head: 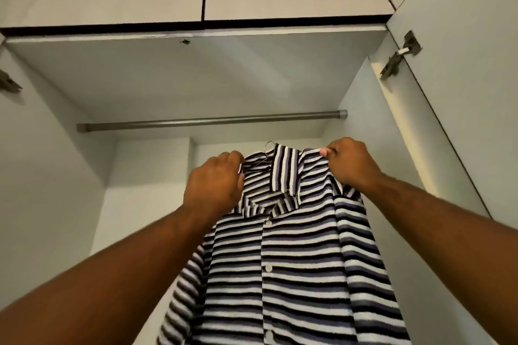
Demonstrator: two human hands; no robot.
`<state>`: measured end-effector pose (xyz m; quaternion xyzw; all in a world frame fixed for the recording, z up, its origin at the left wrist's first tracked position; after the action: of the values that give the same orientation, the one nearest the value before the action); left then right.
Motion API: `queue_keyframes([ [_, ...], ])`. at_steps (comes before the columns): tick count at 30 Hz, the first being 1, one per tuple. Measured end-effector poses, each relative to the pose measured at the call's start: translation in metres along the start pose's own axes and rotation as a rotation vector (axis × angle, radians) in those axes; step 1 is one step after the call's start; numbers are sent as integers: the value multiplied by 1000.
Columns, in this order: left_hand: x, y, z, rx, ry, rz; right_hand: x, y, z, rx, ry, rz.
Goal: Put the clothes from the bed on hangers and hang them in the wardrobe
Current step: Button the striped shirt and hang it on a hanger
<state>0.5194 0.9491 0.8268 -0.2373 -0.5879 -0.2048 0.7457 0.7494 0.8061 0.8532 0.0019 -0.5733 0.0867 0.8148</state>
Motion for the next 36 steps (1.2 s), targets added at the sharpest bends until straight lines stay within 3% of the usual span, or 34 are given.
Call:
queue_keyframes([
  [7, 21, 45, -27, 42, 78, -43, 73, -2, -48, -99, 0, -175],
  [16, 51, 111, -63, 56, 103, -77, 139, 27, -89, -217, -22, -172],
  [36, 78, 175, -94, -99, 145, -140, 172, -7, -63, -507, -162, -357],
])
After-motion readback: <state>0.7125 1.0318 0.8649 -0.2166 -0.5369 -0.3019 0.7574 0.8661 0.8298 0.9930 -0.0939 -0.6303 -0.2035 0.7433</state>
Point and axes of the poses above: each hand's wrist, its own x-axis towards the middle knuckle, its own y-axis out of the palm, z = x × y, the point moved 8 cm from there along x, towards the middle knuckle, and after that the axes turned 10 degrees about x, right-handed, at the moved point
